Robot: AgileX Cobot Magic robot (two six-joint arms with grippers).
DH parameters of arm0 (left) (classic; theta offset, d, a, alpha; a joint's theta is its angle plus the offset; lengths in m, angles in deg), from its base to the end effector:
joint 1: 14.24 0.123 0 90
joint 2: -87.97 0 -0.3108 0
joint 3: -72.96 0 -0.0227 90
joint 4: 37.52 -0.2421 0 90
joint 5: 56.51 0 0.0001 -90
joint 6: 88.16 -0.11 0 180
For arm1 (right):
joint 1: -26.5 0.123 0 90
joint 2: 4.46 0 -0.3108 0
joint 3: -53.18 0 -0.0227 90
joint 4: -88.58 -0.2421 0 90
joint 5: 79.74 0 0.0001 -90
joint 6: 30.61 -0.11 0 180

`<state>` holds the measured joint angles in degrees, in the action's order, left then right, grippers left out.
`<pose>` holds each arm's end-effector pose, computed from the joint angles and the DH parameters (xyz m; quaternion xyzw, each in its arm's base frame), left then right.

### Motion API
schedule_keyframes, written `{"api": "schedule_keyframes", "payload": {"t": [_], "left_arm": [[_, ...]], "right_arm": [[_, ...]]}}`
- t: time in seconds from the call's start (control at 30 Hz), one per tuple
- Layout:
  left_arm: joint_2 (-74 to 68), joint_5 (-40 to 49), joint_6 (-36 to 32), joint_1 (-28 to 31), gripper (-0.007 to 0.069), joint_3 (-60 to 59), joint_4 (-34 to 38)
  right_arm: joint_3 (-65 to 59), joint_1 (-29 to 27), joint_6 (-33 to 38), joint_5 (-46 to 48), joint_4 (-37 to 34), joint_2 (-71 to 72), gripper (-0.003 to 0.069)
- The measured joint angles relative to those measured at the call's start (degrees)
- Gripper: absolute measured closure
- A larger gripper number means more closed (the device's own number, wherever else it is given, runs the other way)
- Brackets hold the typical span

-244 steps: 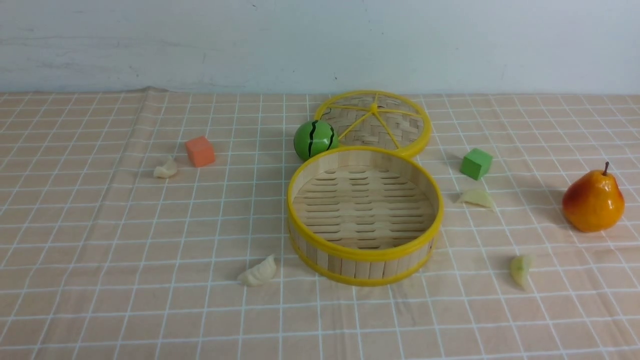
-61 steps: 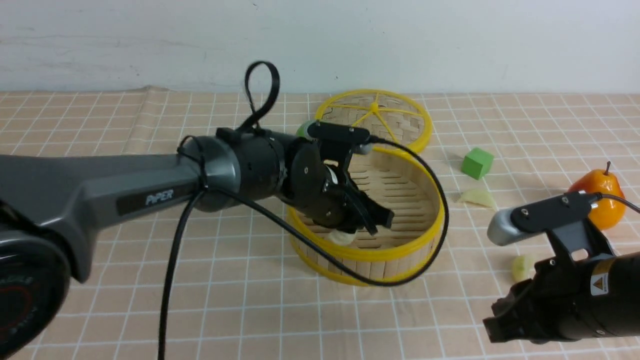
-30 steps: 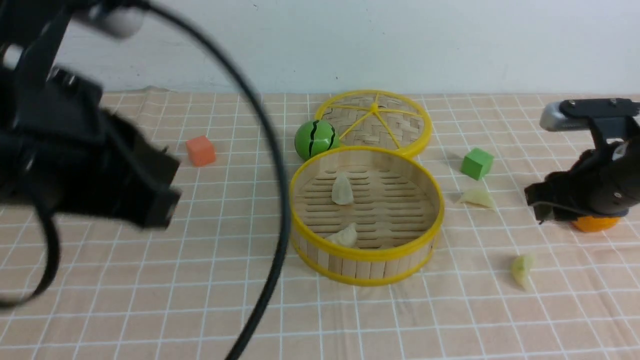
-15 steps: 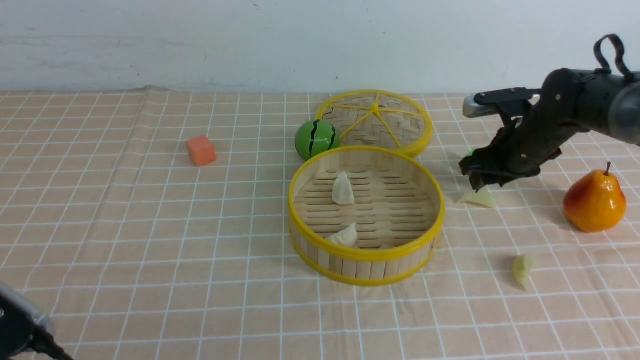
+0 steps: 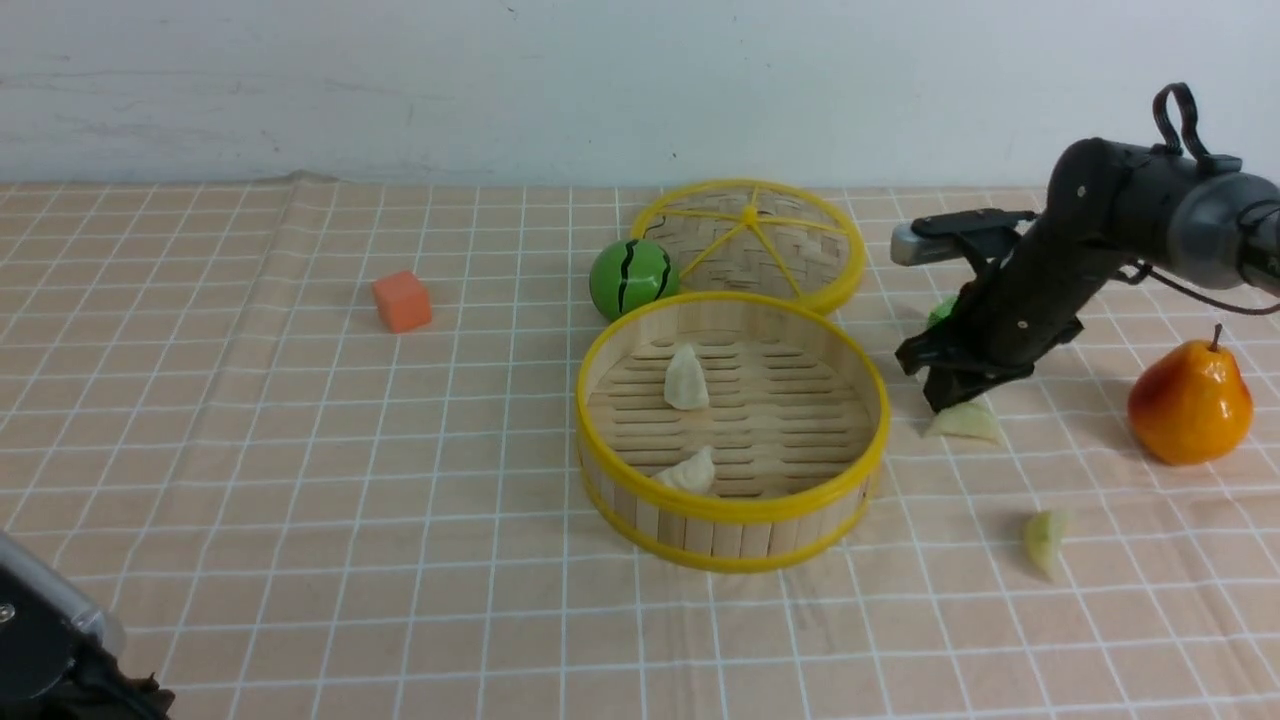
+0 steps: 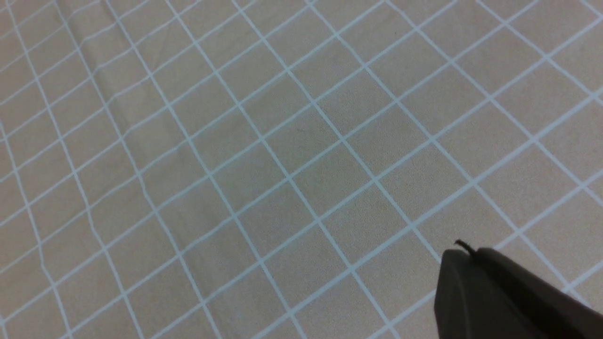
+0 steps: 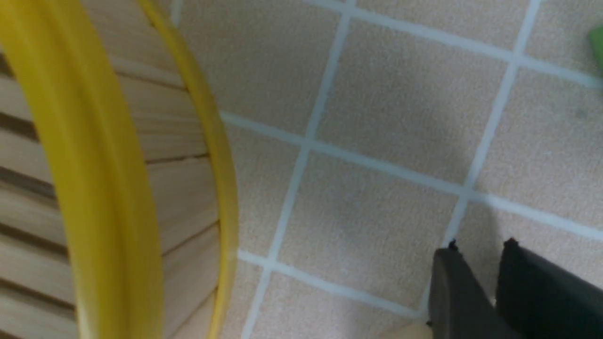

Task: Put the dumplings into the steamer on the table with the brown tablecloth.
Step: 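Reach for and grasp a dumpling lying on the table beside the steamer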

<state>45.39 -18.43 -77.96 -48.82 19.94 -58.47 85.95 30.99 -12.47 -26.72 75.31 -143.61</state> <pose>0.0914 -0.0335 0.2607 0.2764 0.8652 0.0000 0.4183 0.5099 0.0603 0.1790 -0.1409 0.9685 0.0814 0.1886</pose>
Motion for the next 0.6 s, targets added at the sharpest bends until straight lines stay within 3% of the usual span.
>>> {"api": "schedule_keyframes", "payload": {"t": [0.07,0.1,0.13,0.17,0.23,0.33,0.47,0.57,0.6], "left_arm": [[0.0,0.0,0.0,0.0,0.0638,0.0,0.0],[0.0,0.0,0.0,0.0,0.0638,0.0,-0.2],[0.0,0.0,0.0,0.0,0.0638,0.0,-0.2],[0.0,-0.2,0.0,0.0,0.0638,0.0,-0.2],[0.0,-0.3,0.3,0.0,0.0638,0.0,-0.2],[0.0,-0.7,0.9,0.0,0.0638,0.0,-0.2],[0.0,-0.9,1.3,0.0,0.0638,0.0,-0.3],[0.0,-1.0,1.4,0.0,0.0638,0.0,-0.3],[0.0,-1.1,1.4,0.0,0.0638,0.0,-0.3]], "right_arm": [[0.6,0.0,0.5,0.5,0.2,0.3,0.0444],[1.4,0.0,0.7,1.4,0.4,0.8,0.0377],[1.6,0.0,0.8,1.8,0.4,0.9,0.0361],[2.2,0.0,0.8,3.7,0.4,1.4,0.0293],[2.3,0.0,1.4,6.5,0.4,1.6,0.0223],[2.3,0.0,3.6,10.2,0.4,1.1,0.0167],[2.3,0.0,4.7,10.1,0.5,-1.1,0.0169],[2.6,0.0,4.8,10.2,0.1,-1.5,0.0216],[2.8,0.0,4.8,10.5,-0.1,-1.5,0.0262]]}}
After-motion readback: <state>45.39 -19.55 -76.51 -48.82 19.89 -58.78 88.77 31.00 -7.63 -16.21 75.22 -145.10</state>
